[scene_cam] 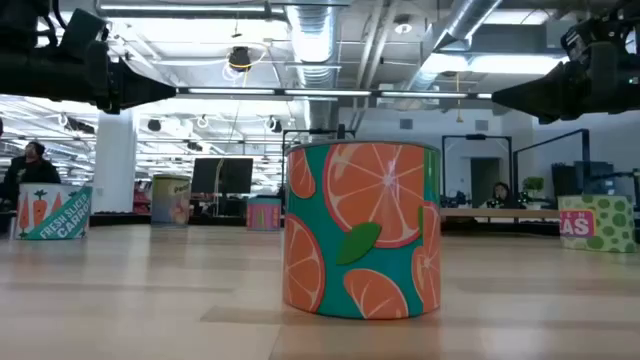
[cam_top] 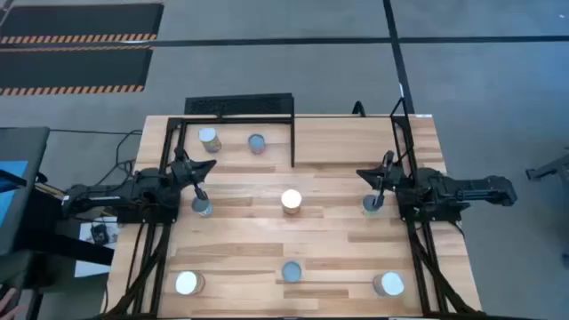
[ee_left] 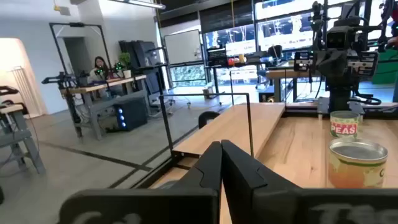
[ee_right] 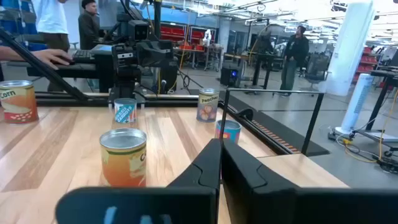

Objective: Pick and place cans onto a shelf

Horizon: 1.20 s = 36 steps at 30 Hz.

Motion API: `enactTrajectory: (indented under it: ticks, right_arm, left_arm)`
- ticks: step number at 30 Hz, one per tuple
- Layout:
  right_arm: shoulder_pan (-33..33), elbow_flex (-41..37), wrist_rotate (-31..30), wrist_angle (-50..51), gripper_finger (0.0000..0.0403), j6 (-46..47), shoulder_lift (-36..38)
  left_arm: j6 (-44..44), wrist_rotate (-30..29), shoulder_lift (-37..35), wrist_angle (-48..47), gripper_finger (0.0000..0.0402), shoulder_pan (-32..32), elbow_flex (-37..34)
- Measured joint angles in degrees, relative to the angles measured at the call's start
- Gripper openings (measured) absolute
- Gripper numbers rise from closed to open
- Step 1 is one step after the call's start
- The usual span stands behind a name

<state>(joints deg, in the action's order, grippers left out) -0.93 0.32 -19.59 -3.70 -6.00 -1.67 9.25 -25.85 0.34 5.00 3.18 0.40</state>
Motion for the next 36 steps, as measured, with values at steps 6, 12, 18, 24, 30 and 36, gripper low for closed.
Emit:
enactTrajectory:
  ticks: [6,12,18,24,30,36]
  right_arm:
    - [0.0,0.0,0.0,0.02,0.0039,0.0,0.0]
    - [0.0,0.0,0.02,0.01,0.0039,0.0,0.01]
    - [-0.01,0.0,0.01,0.0,0.0039,0.0,0.0]
    - [0.0,0.0,0.01,0.02,0.0039,0.0,0.0]
    - [-0.01,0.0,0.01,0.02,0.0038,0.0,0.02]
    - [0.0,0.0,0.02,0.0,0.0038,0.0,0.0]
  left_arm:
    - [0.0,-0.02,0.02,0.02,0.0,0.0,0.0]
    - [-0.01,-0.02,0.0,0.01,0.0,0.0,0.0]
    - [-0.01,-0.01,0.0,0.02,0.0,-0.01,-0.01]
    - [0.0,-0.01,0.01,0.02,0.0,-0.01,0.0]
    - [0.0,-0.02,0.0,0.02,0.0,-0.02,0.0]
    - [0.0,-0.01,0.02,0.01,0.0,-0.01,-0.01]
